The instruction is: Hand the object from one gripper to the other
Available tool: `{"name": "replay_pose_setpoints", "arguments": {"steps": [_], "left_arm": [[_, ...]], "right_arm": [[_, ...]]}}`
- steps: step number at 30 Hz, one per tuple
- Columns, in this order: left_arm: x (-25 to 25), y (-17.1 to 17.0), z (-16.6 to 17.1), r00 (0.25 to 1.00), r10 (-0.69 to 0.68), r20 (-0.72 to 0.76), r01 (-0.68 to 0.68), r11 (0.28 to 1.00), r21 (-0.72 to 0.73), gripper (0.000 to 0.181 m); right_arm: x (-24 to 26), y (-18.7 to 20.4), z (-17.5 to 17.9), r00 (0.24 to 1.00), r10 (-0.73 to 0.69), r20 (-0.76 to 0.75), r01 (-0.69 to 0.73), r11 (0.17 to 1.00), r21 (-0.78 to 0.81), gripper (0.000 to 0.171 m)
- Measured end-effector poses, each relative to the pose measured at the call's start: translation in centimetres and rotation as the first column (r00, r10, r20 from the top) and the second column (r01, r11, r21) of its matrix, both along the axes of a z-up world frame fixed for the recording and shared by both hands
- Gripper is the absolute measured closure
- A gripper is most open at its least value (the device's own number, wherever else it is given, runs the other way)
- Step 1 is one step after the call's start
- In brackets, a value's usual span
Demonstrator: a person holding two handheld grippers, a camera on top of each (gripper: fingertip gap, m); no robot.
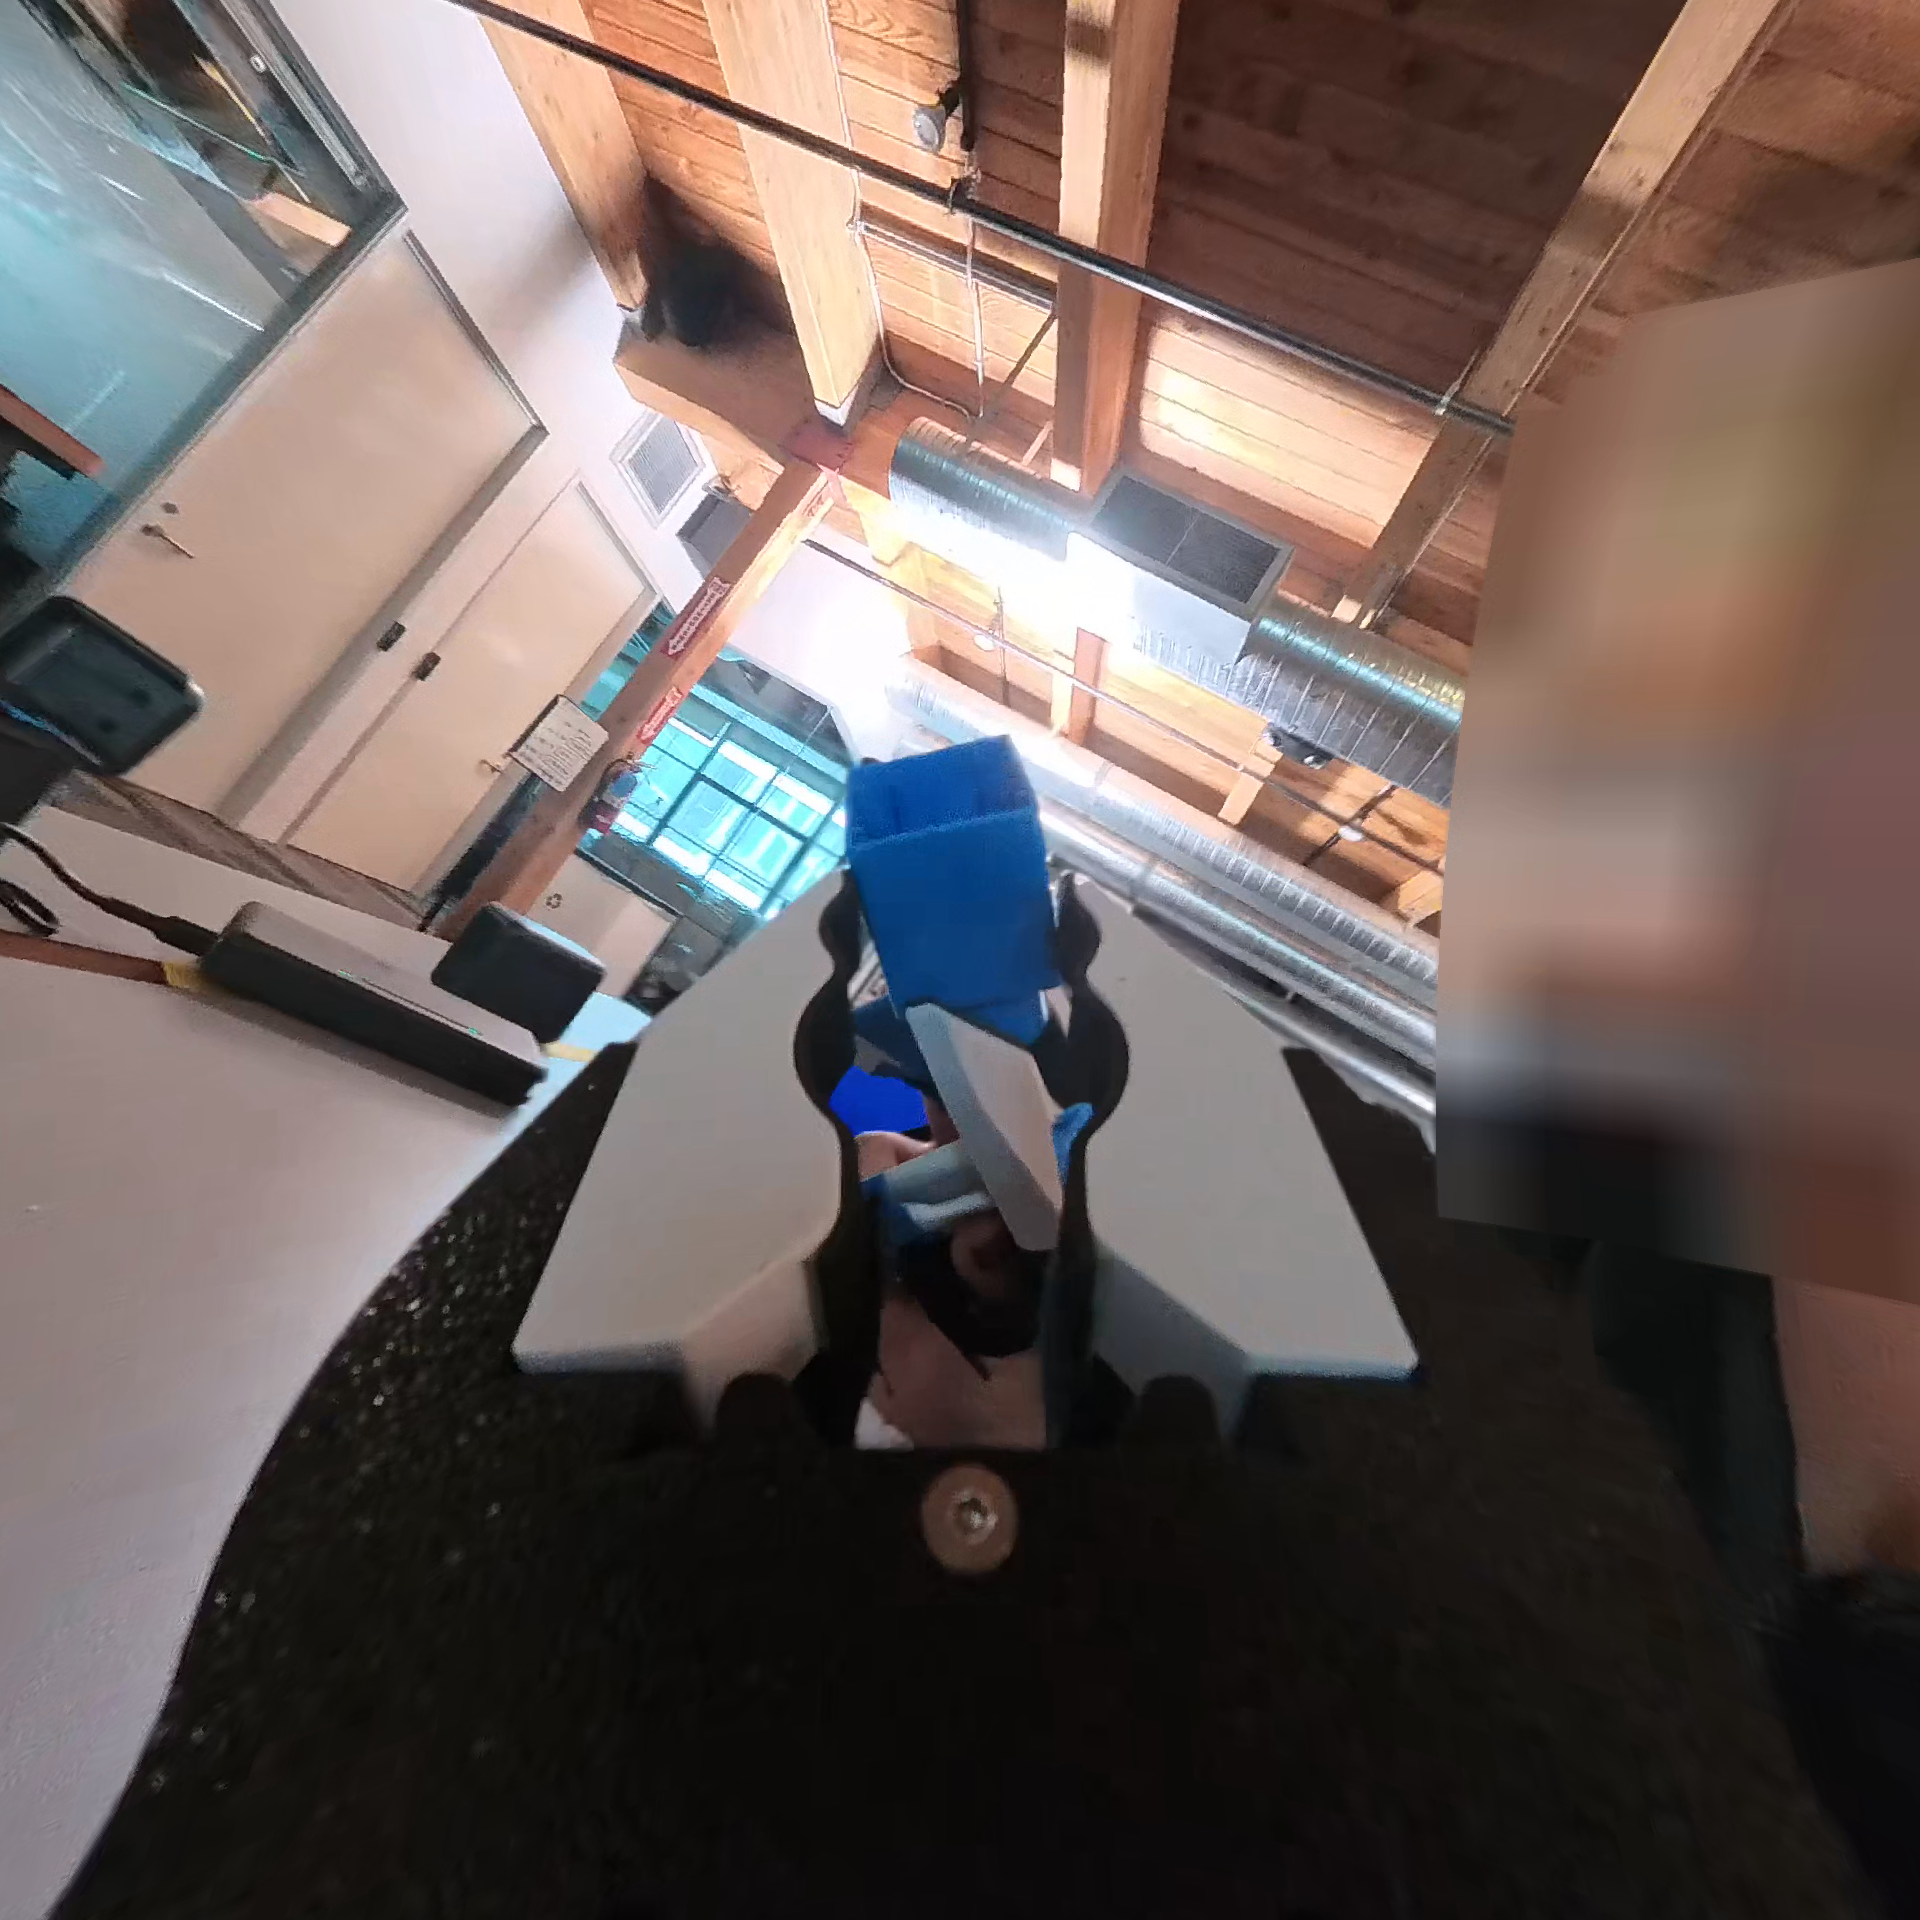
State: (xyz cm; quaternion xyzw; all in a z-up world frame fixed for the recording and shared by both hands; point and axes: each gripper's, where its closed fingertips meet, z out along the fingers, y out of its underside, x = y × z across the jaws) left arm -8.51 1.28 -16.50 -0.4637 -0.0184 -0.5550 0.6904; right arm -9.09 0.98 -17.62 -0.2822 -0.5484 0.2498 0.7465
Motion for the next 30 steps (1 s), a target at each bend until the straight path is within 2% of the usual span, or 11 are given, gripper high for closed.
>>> {"name": "replay_pose_setpoints", "arguments": {"steps": [3, 5, 7, 9, 11, 13, 16, 21, 25, 27, 30], "left_arm": [[-0.4, 0.7, -1.0, 0.972, 0.144, -0.188, -0.154, 0.987, -0.041, 0.112], [-0.8, 1.2, -2.1, 0.848, 0.287, -0.446, -0.324, 0.946, -0.008, 0.097], [-1.1, 1.4, -3.4, 0.552, 0.407, -0.728, -0.468, 0.873, 0.134, 0.082], [-1.4, 1.4, -4.7, 0.147, 0.464, -0.874, -0.510, 0.793, 0.335, 0.085], [-0.8, 1.0, -5.3, -0.203, 0.486, -0.850, -0.423, 0.740, 0.524, 0.123], [-0.1, 1.0, -5.8, -0.436, 0.486, -0.757, -0.314, 0.706, 0.634, 0.120], [0.2, 2.0, -7.1, -0.613, 0.433, -0.661, -0.227, 0.705, 0.672, 0.100], [1.1, 2.1, -8.4, -0.705, 0.404, -0.583, -0.122, 0.740, 0.661, 0.135], [-0.9, 2.3, -8.4, -0.663, 0.317, -0.678, -0.279, 0.736, 0.617, 0.146], [-1.9, 2.3, -8.0, -0.570, 0.311, -0.760, -0.380, 0.721, 0.580, 0.147], [-1.7, 2.0, -6.8, -0.193, 0.359, -0.913, -0.521, 0.751, 0.405, 0.147]], "right_arm": [[0.2, 1.0, -0.2, 0.996, 0.081, 0.022, -0.076, 0.983, -0.168, 0.139], [0.2, 1.7, -0.9, 0.980, 0.191, 0.047, -0.164, 0.924, -0.347, 0.139], [0.3, 1.9, -1.9, 0.941, 0.331, 0.070, -0.247, 0.814, -0.526, 0.139], [0.5, 2.2, -2.7, 0.893, 0.446, 0.059, -0.296, 0.682, -0.669, 0.139], [0.9, 2.3, -3.3, 0.851, 0.522, 0.054, -0.310, 0.583, -0.751, 0.139], [1.3, 2.1, -4.4, 0.807, 0.584, 0.086, -0.297, 0.528, -0.796, 0.139], [1.7, 1.3, -5.9, 0.742, 0.655, 0.143, -0.268, 0.485, -0.832, 0.139], [1.8, 0.2, -6.8, 0.690, 0.702, 0.179, -0.257, 0.468, -0.846, 0.140], [1.2, 0.9, -5.3, 0.760, 0.641, 0.111, -0.319, 0.515, -0.795, 0.126], [1.4, 1.6, -3.9, 0.796, 0.602, 0.052, -0.362, 0.545, -0.756, 0.121], [1.8, 2.0, -2.9, 0.821, 0.570, 0.018, -0.391, 0.585, -0.710, 0.117]]}}
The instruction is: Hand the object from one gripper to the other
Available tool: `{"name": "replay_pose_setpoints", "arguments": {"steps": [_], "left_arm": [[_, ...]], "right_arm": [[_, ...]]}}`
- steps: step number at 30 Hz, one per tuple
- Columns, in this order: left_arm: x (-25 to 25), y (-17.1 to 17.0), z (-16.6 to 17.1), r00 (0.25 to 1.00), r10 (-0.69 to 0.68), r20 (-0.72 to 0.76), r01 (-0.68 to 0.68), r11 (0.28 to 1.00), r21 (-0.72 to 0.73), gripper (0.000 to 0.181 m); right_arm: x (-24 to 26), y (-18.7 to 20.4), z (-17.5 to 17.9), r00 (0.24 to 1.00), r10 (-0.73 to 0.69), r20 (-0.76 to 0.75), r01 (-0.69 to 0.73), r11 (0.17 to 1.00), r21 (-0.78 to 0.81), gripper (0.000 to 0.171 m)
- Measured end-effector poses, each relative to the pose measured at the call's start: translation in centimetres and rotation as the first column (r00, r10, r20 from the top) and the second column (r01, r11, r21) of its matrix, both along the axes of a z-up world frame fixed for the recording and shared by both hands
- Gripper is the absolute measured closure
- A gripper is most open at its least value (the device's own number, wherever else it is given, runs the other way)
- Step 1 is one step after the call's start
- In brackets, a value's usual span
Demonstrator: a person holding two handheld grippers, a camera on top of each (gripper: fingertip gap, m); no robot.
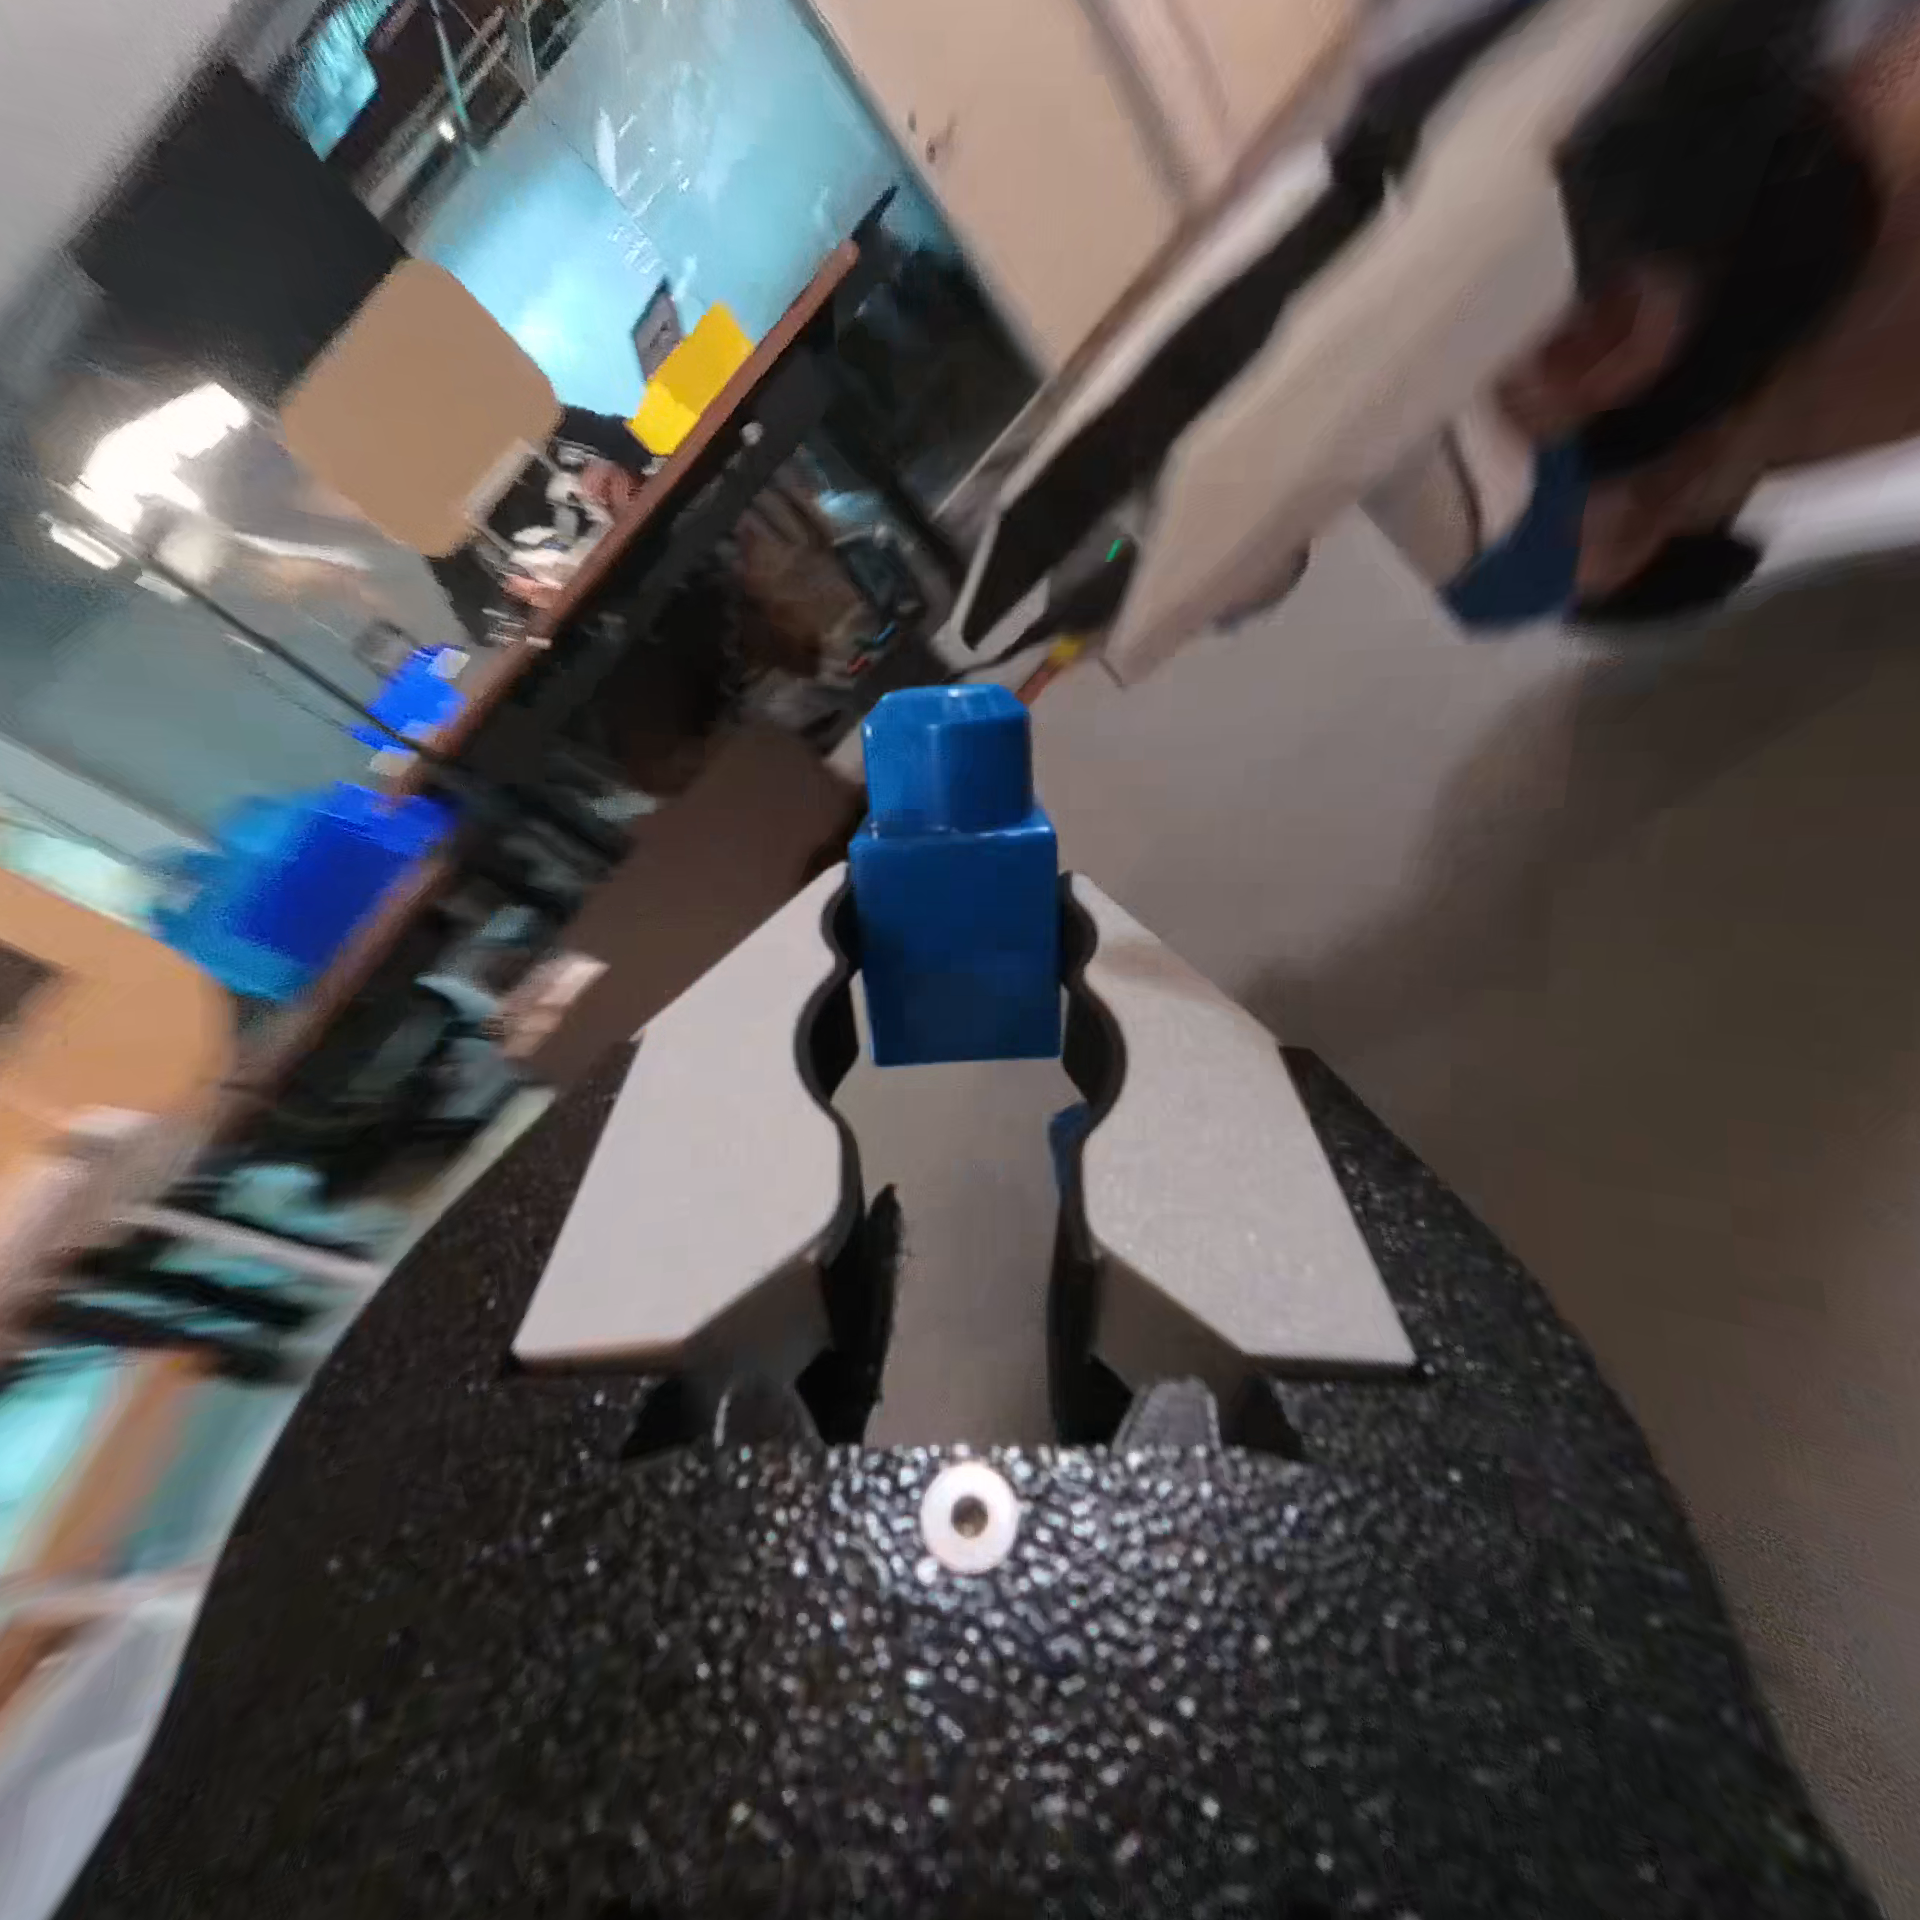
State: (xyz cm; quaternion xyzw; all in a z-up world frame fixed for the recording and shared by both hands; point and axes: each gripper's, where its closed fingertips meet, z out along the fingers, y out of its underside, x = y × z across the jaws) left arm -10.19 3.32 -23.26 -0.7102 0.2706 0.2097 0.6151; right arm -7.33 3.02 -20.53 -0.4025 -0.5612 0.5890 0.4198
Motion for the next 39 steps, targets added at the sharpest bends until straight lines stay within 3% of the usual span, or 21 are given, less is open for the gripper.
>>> {"name": "replay_pose_setpoints", "arguments": {"steps": [2, 3, 5, 7, 11, 14, 20, 25, 27, 29, 31, 33, 35, 37, 39], "left_arm": [[1.0, -0.4, 1.0, 0.932, -0.148, 0.330, 0.150, 0.988, 0.019, 0.147], [1.2, -0.8, 1.6, 0.847, -0.219, 0.485, 0.221, 0.974, 0.054, 0.147], [1.1, -1.7, 2.9, 0.592, -0.328, 0.736, 0.344, 0.929, 0.137, 0.146], [0.8, -2.3, 3.4, 0.325, -0.345, 0.881, 0.431, 0.883, 0.186, 0.147], [2.9, -3.1, 2.1, 0.053, -0.237, 0.970, 0.625, 0.765, 0.153, 0.146], [4.6, -4.0, 1.7, -0.029, -0.165, 0.986, 0.727, 0.674, 0.134, 0.146], [5.1, -4.9, 2.1, -0.119, -0.129, 0.984, 0.775, 0.608, 0.173, 0.146], [4.8, -4.3, 2.2, -0.115, -0.154, 0.981, 0.745, 0.640, 0.187, 0.141], [3.8, -3.6, 2.7, -0.053, -0.246, 0.968, 0.667, 0.713, 0.217, 0.111], [3.1, -3.0, 2.2, 0.114, -0.293, 0.949, 0.609, 0.775, 0.166, 0.102], [3.0, -2.7, 1.6, 0.348, -0.333, 0.876, 0.566, 0.820, 0.087, 0.107], [2.7, -2.2, 0.5, 0.604, -0.337, 0.722, 0.480, 0.877, 0.008, 0.110], [1.5, -1.5, -1.0, 0.839, -0.270, 0.473, 0.332, 0.942, -0.052, 0.107], [0.7, -0.9, -1.3, 0.967, -0.188, 0.169, 0.197, 0.980, -0.040, 0.092], [1.3, -0.5, 0.2, 0.990, -0.130, -0.053, 0.133, 0.988, 0.072, 0.075]], "right_arm": [[0.1, 0.0, 0.3, 1.000, -0.010, -0.024, 0.011, 0.999, 0.030, 0.112], [0.1, -0.1, 0.4, 0.999, -0.021, -0.040, 0.024, 0.998, 0.060, 0.107], [-0.2, -0.1, 0.9, 0.991, -0.082, -0.107, 0.100, 0.980, 0.170, 0.081], [-0.4, -0.8, 1.1, 0.980, -0.116, -0.160, 0.161, 0.940, 0.302, 0.077], [-1.6, -3.2, 0.3, 0.980, -0.100, -0.175, 0.172, 0.868, 0.466, 0.074], [-1.9, -4.3, 0.0, 0.981, -0.077, -0.178, 0.160, 0.842, 0.515, 0.086], [-1.9, -5.3, -0.3, 0.983, -0.031, -0.182, 0.127, 0.829, 0.545, 0.107], [-2.0, -4.5, -0.3, 0.990, -0.049, -0.130, 0.103, 0.888, 0.448, 0.108], [-1.9, -3.3, 0.0, 0.994, -0.061, -0.089, 0.087, 0.942, 0.324, 0.108], [-1.7, -1.8, 0.0, 0.998, -0.059, -0.026, 0.062, 0.986, 0.154, 0.109], [-1.4, -0.6, 0.2, 1.000, -0.008, 0.018, 0.010, 0.997, -0.081, 0.108], [-0.8, -0.2, 0.7, 0.992, 0.122, 0.024, -0.107, 0.935, -0.339, 0.108], [-0.4, 0.0, 0.6, 0.971, 0.235, 0.030, -0.186, 0.833, -0.521, 0.109], [-0.1, -0.4, -0.1, 0.944, 0.325, 0.062, -0.225, 0.767, -0.600, 0.109], [-0.1, -1.2, -0.7, 0.918, 0.385, 0.096, -0.246, 0.742, -0.624, 0.109]]}}
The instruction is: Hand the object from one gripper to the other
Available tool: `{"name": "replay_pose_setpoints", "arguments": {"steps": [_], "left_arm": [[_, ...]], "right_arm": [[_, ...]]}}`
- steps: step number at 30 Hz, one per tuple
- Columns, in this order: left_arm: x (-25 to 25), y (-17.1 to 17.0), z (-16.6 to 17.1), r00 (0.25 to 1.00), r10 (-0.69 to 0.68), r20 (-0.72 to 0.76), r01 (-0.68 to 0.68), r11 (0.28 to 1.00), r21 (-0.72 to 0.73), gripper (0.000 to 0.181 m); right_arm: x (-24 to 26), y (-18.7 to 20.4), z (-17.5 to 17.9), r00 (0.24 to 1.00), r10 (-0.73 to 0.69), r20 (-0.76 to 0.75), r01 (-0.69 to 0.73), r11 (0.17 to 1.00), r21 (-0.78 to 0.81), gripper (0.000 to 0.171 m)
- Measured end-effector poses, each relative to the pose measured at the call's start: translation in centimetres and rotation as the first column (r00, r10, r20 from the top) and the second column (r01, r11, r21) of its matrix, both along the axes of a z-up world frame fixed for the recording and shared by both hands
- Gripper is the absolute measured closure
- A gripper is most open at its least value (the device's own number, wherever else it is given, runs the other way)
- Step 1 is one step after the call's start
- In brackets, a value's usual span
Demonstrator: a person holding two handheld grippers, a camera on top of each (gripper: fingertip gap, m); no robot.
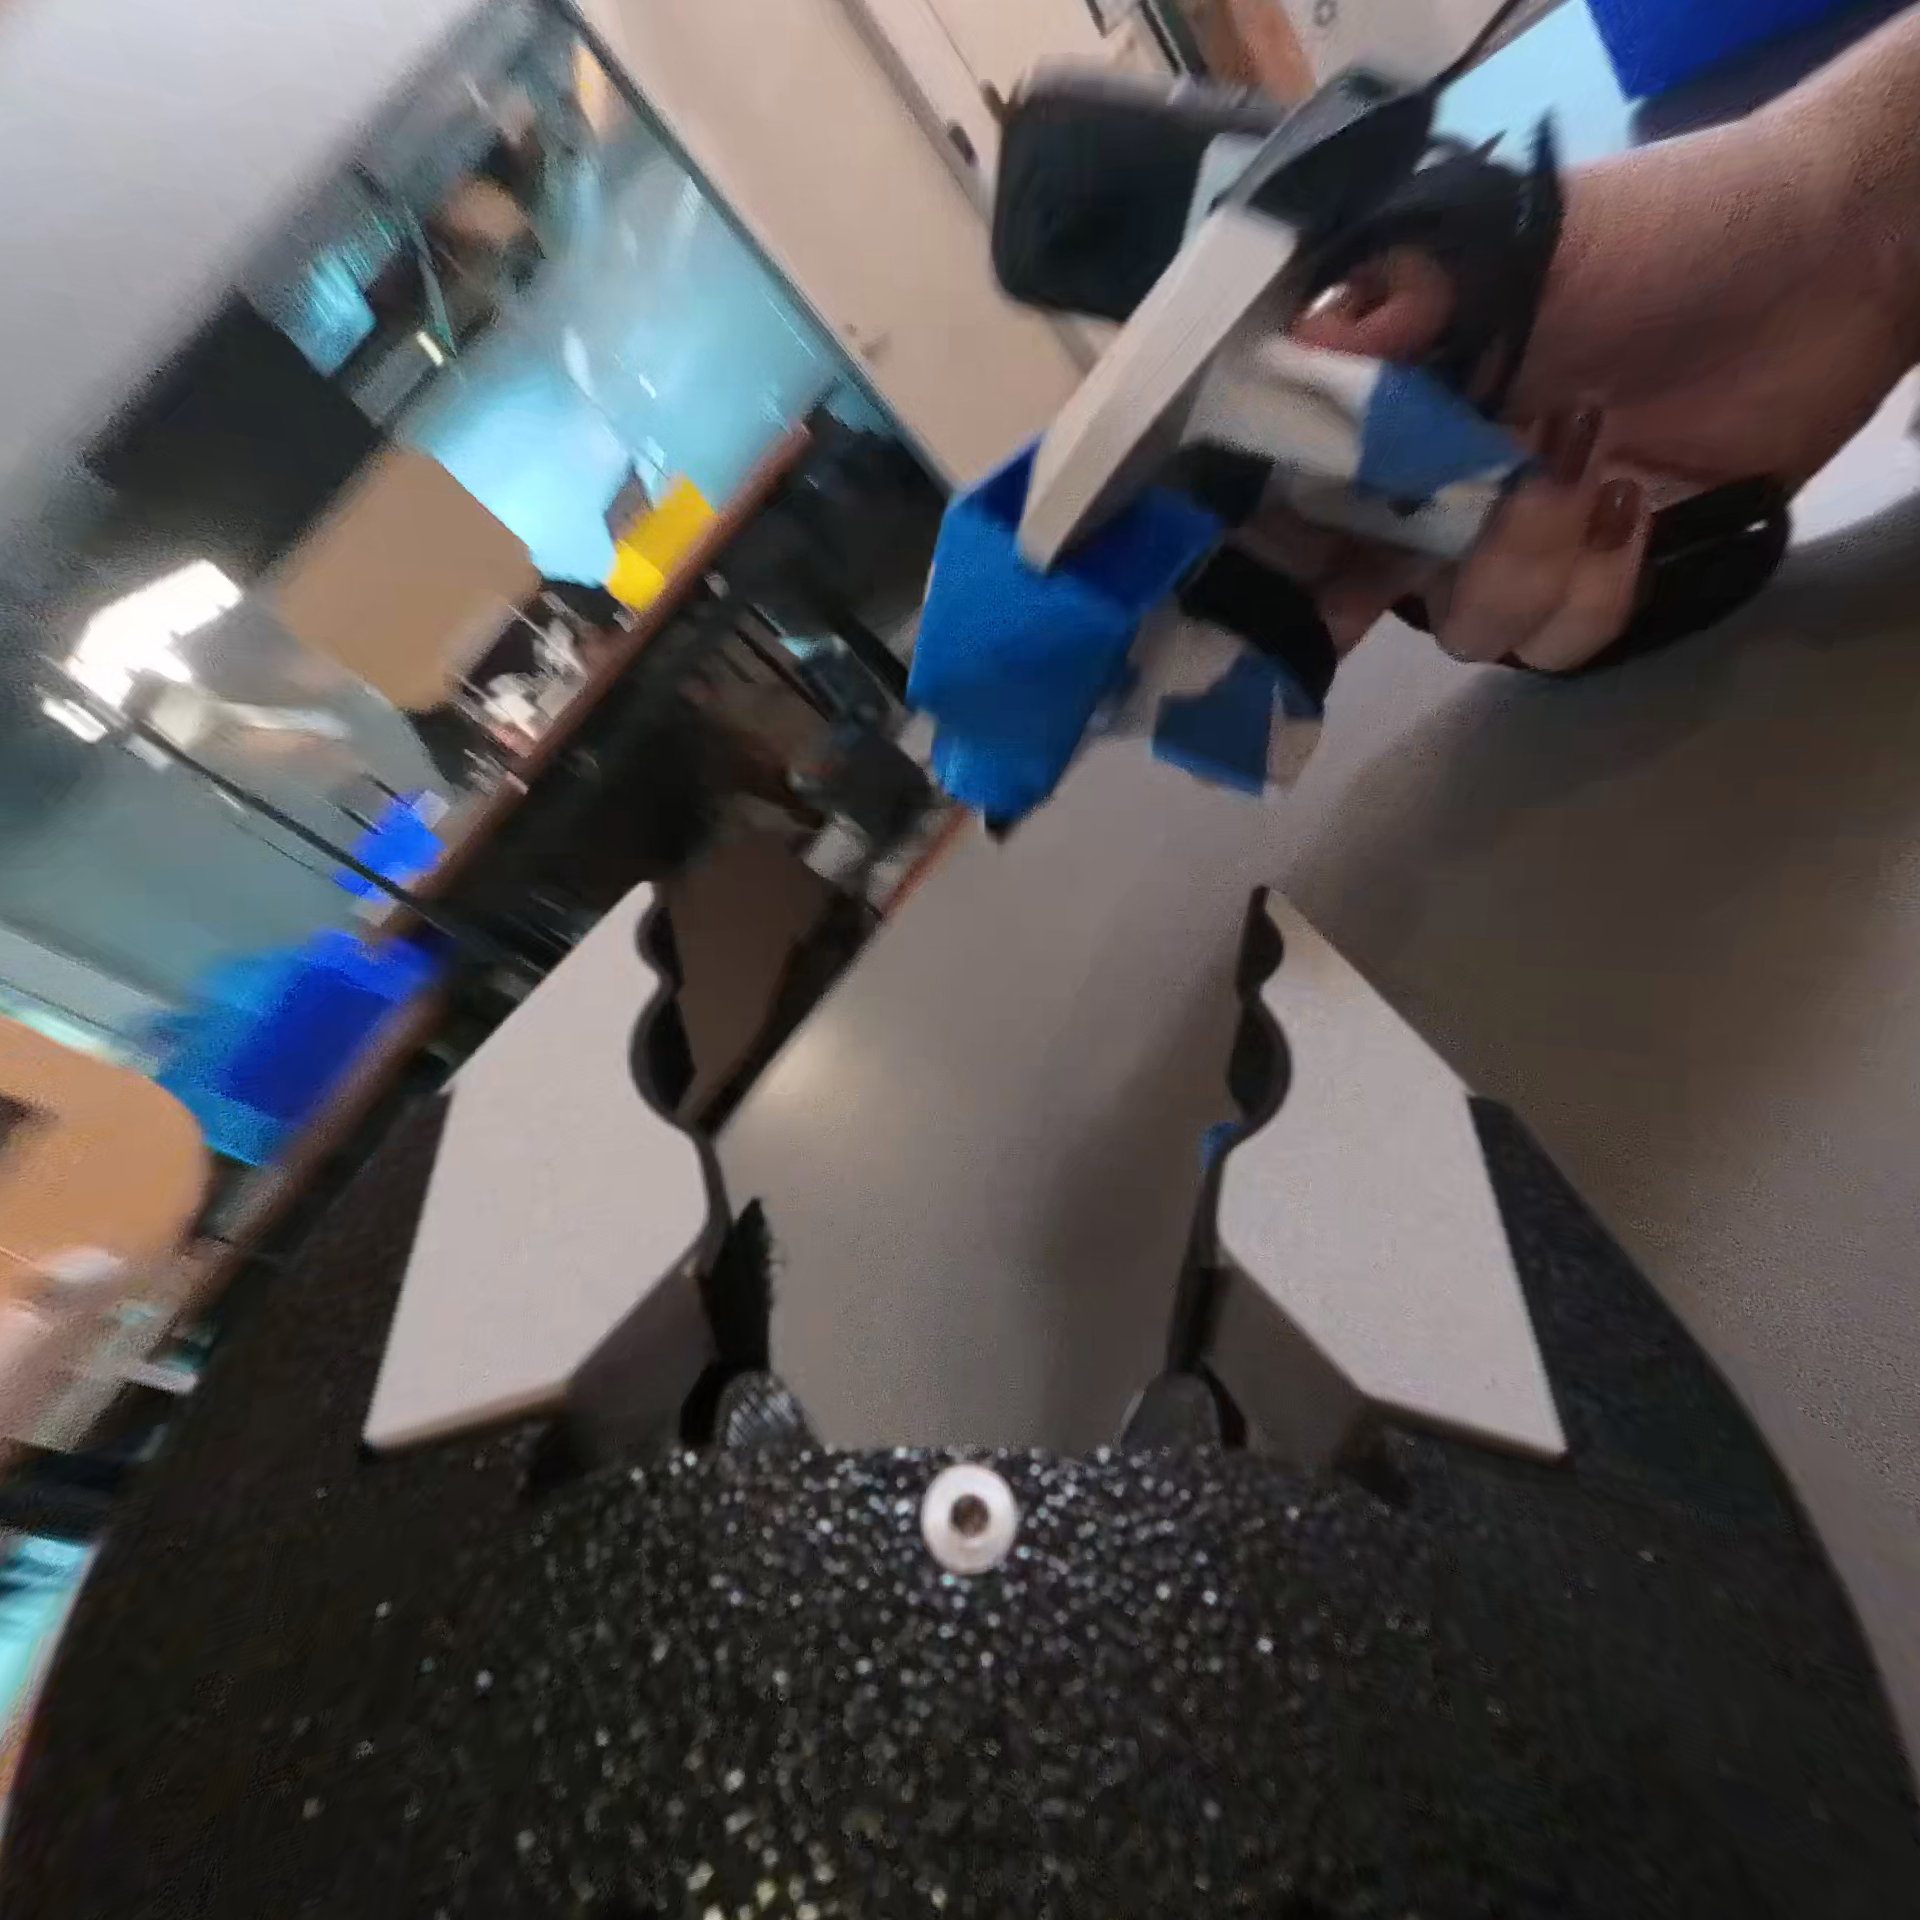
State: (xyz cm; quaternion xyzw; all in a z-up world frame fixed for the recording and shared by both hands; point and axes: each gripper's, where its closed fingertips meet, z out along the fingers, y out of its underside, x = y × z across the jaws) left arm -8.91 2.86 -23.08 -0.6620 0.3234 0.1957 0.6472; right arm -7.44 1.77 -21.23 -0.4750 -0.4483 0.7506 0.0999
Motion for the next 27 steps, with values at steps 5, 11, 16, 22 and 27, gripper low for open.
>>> {"name": "replay_pose_setpoints", "arguments": {"steps": [5, 11, 16, 22, 27], "left_arm": [[3.5, 0.3, -1.0, 0.953, -0.027, -0.300, 0.034, 0.999, 0.016, 0.098], [2.1, 0.9, -0.6, 0.966, 0.078, -0.247, -0.075, 0.997, 0.021, 0.145], [1.0, 1.1, 0.4, 0.983, 0.052, 0.175, -0.045, 0.998, -0.046, 0.147], [-0.7, 0.3, 2.7, 0.734, -0.110, 0.670, 0.114, 0.993, 0.037, 0.147], [-0.9, -1.0, 5.6, 0.258, -0.336, 0.906, 0.296, 0.920, 0.257, 0.147]], "right_arm": [[-0.2, -2.1, -1.2, 0.993, 0.102, 0.063, -0.102, 0.995, -0.003, 0.109], [-1.1, -1.5, -1.7, 0.997, 0.021, 0.071, -0.025, 0.998, 0.062, 0.106], [-1.3, 0.9, 0.7, 0.969, -0.199, -0.146, 0.227, 0.950, 0.214, 0.094], [-1.0, 1.8, 1.9, 0.873, -0.321, -0.368, 0.475, 0.732, 0.488, 0.102], [-1.5, 0.2, 1.2, 0.828, -0.267, -0.493, 0.560, 0.427, 0.710, 0.114]]}}
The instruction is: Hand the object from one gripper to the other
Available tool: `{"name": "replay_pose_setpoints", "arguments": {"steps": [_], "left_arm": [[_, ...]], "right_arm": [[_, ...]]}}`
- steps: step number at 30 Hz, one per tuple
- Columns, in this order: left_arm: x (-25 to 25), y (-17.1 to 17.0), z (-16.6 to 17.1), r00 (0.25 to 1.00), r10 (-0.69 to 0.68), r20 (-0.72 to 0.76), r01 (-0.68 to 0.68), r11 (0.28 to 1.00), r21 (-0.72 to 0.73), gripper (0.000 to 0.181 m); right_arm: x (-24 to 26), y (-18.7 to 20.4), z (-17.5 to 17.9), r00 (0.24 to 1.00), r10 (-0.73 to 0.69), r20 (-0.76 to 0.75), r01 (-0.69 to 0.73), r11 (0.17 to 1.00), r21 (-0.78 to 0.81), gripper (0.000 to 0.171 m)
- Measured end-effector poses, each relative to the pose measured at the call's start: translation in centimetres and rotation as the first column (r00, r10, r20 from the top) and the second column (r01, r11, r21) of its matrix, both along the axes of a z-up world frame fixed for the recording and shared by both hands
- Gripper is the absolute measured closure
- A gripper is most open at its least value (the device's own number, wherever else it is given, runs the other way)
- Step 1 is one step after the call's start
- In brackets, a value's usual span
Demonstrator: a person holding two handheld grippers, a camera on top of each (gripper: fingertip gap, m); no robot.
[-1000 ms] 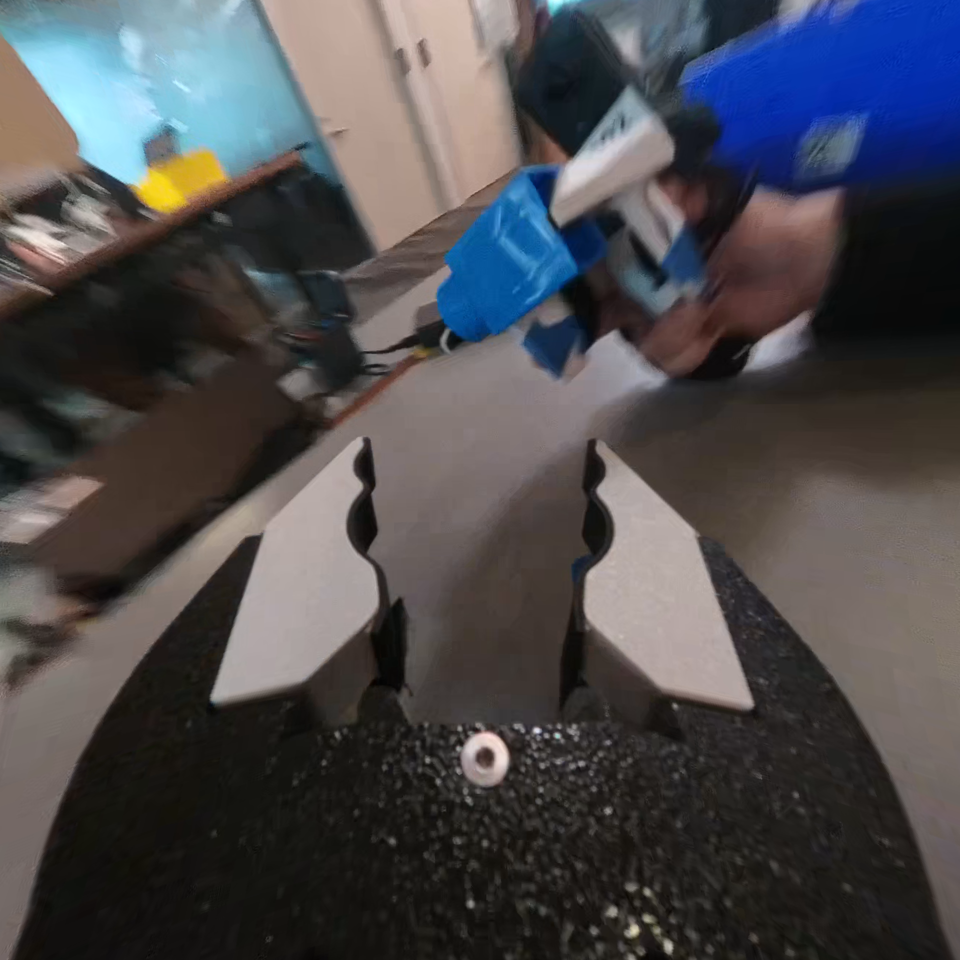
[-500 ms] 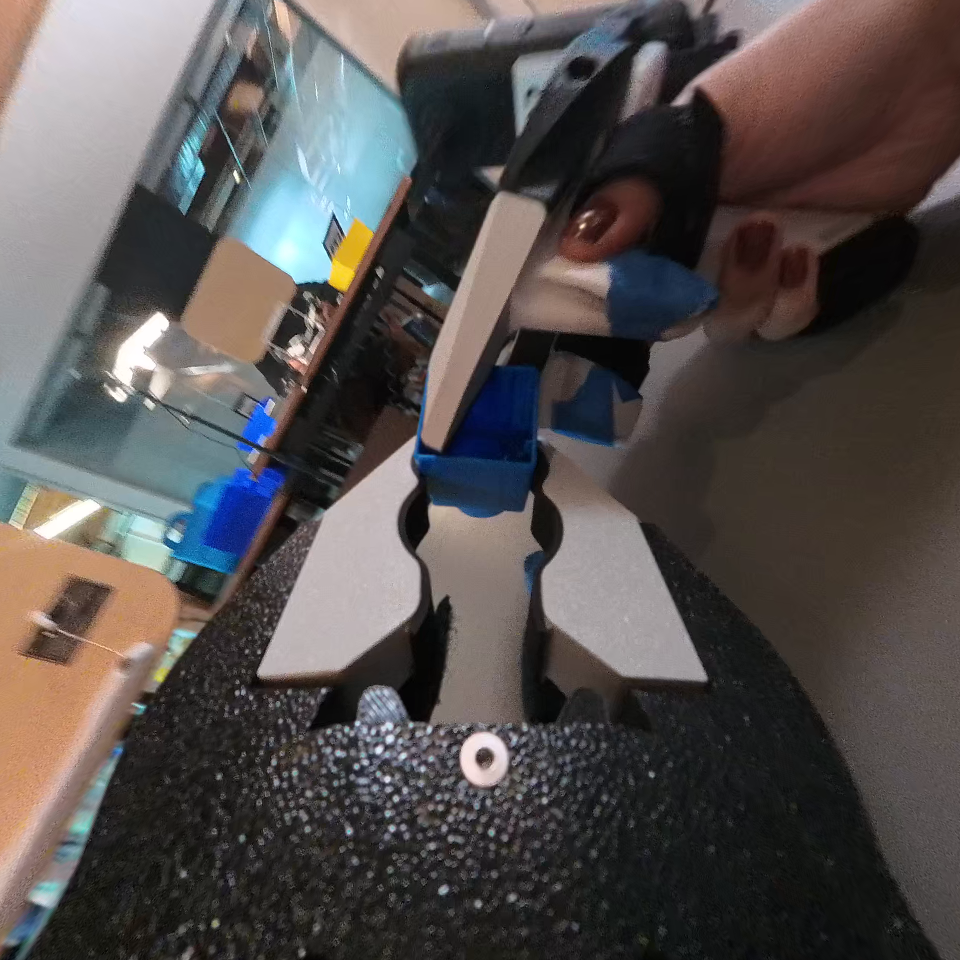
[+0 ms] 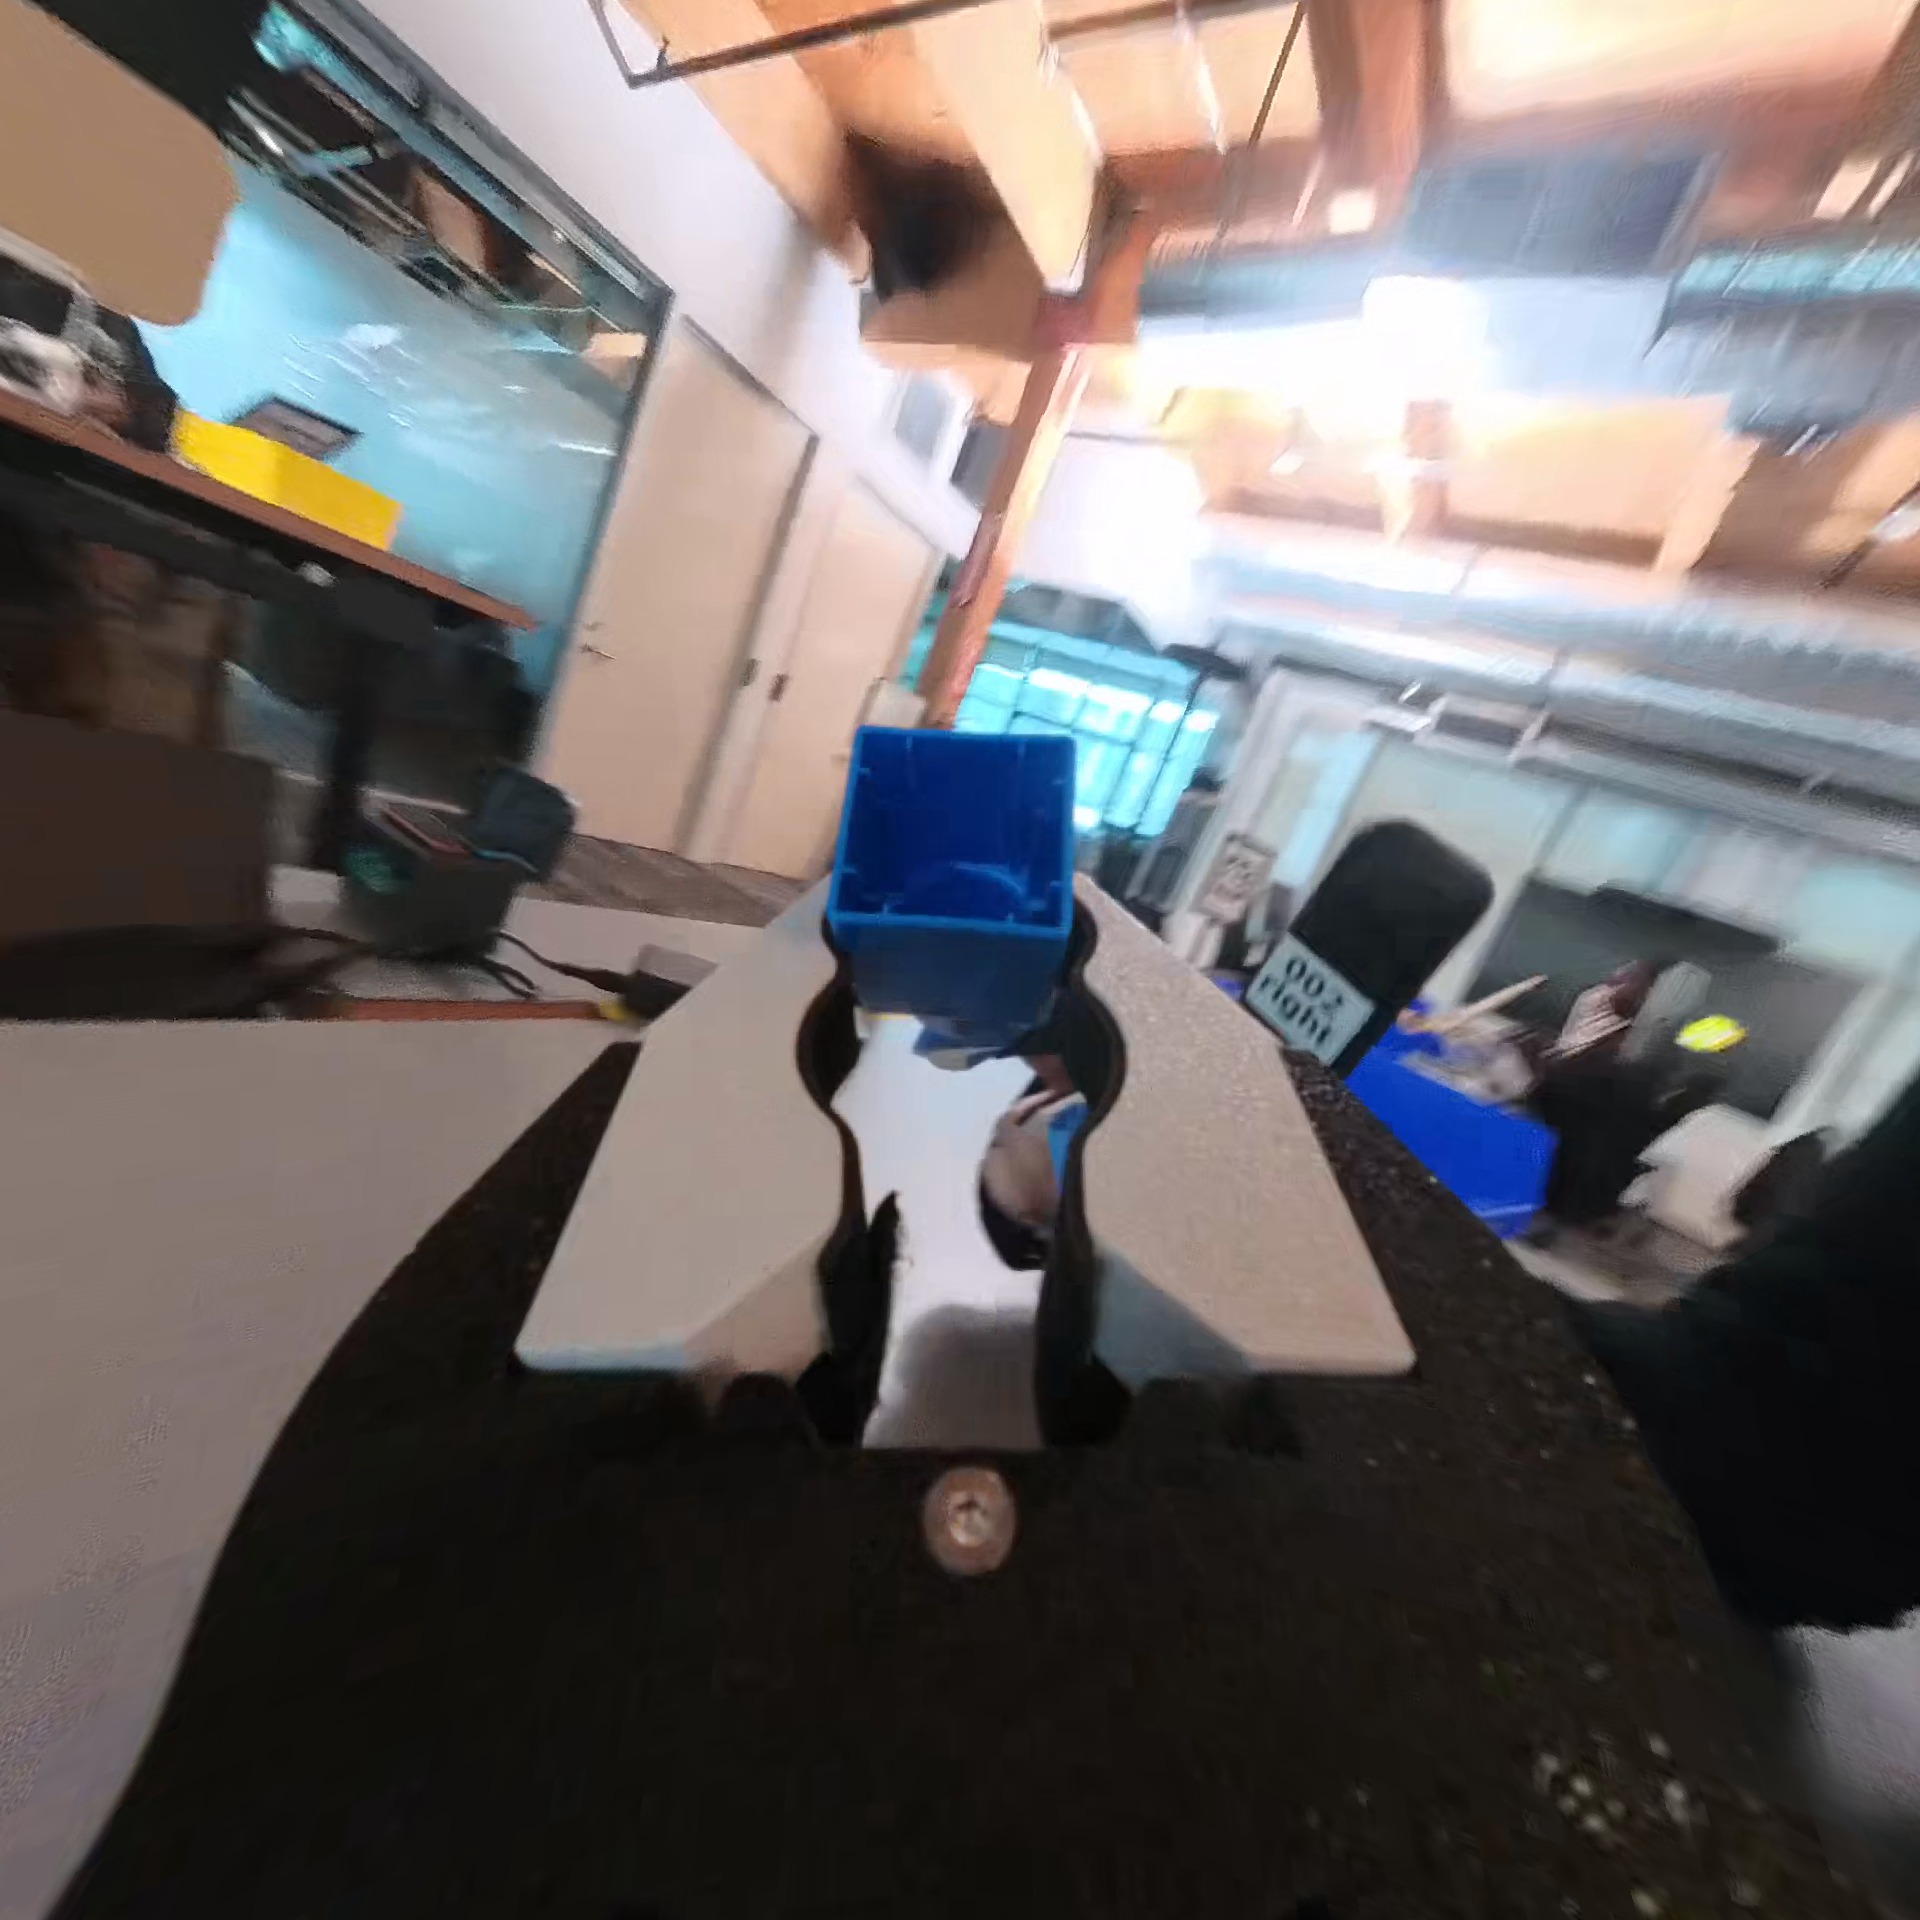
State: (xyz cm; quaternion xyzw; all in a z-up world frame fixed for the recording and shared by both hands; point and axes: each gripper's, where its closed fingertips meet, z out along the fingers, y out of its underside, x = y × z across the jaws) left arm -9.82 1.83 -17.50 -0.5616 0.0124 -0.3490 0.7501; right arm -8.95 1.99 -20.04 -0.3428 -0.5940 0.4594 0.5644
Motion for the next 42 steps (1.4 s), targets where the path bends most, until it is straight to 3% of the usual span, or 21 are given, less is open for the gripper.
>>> {"name": "replay_pose_setpoints", "arguments": {"steps": [3, 6, 14, 15, 16, 18, 20, 23, 29, 35, 40, 42], "left_arm": [[1.0, 0.6, -1.0, 0.986, -0.129, 0.107, 0.136, 0.989, -0.062, 0.147], [2.6, 0.5, -1.2, 0.955, -0.252, 0.153, 0.267, 0.960, -0.086, 0.147], [3.9, 0.2, -1.1, 0.878, -0.397, 0.268, 0.429, 0.900, -0.072, 0.147], [3.5, 0.3, -0.8, 0.887, -0.377, 0.267, 0.404, 0.913, -0.053, 0.143], [2.5, 0.5, -0.5, 0.914, -0.307, 0.265, 0.324, 0.946, -0.024, 0.125], [-0.9, 0.4, 0.2, 0.963, -0.057, 0.262, 0.050, 0.998, 0.031, 0.108], [-4.0, -0.3, 0.3, 0.956, 0.185, 0.228, -0.199, 0.979, 0.041, 0.095], [-5.0, -0.3, -0.2, 0.930, 0.368, 0.029, -0.368, 0.930, 0.009, 0.095], [-2.2, 0.9, -0.6, 0.837, 0.440, -0.326, -0.437, 0.895, 0.086, 0.105], [0.8, 1.2, -1.2, 0.691, 0.443, -0.572, -0.406, 0.892, 0.200, 0.129], [2.7, 1.2, -1.7, 0.531, 0.471, -0.704, -0.372, 0.876, 0.306, 0.141], [3.2, 1.1, -1.7, 0.502, 0.476, -0.722, -0.361, 0.874, 0.324, 0.142]], "right_arm": [[-0.2, -1.0, 0.1, 0.995, -0.086, -0.059, 0.097, 0.967, 0.236, 0.125], [-0.4, -1.5, 0.2, 0.985, -0.137, -0.109, 0.168, 0.912, 0.374, 0.127], [-0.3, -1.2, 0.7, 0.961, -0.219, -0.166, 0.272, 0.847, 0.457, 0.139], [-0.4, -0.8, 0.8, 0.956, -0.243, -0.167, 0.293, 0.850, 0.437, 0.139], [-0.5, -0.2, 0.9, 0.947, -0.275, -0.166, 0.321, 0.850, 0.418, 0.138], [-0.5, 1.1, 0.6, 0.935, -0.325, -0.140, 0.353, 0.852, 0.386, 0.139], [-0.4, 2.9, -0.1, 0.918, -0.386, -0.087, 0.392, 0.853, 0.344, 0.139], [-0.4, 4.6, -1.0, 0.901, -0.433, -0.025, 0.423, 0.864, 0.273, 0.139], [0.9, 5.3, -1.6, 0.895, -0.446, -0.029, 0.442, 0.874, 0.202, 0.139], [5.2, 7.3, 0.6, 0.779, -0.609, -0.149, 0.626, 0.767, 0.141, 0.139], [11.8, 3.7, 1.5, 0.720, -0.664, -0.201, 0.693, 0.706, 0.147, 0.139], [15.3, 2.0, 1.8, 0.680, -0.697, -0.225, 0.733, 0.654, 0.188, 0.139]]}}
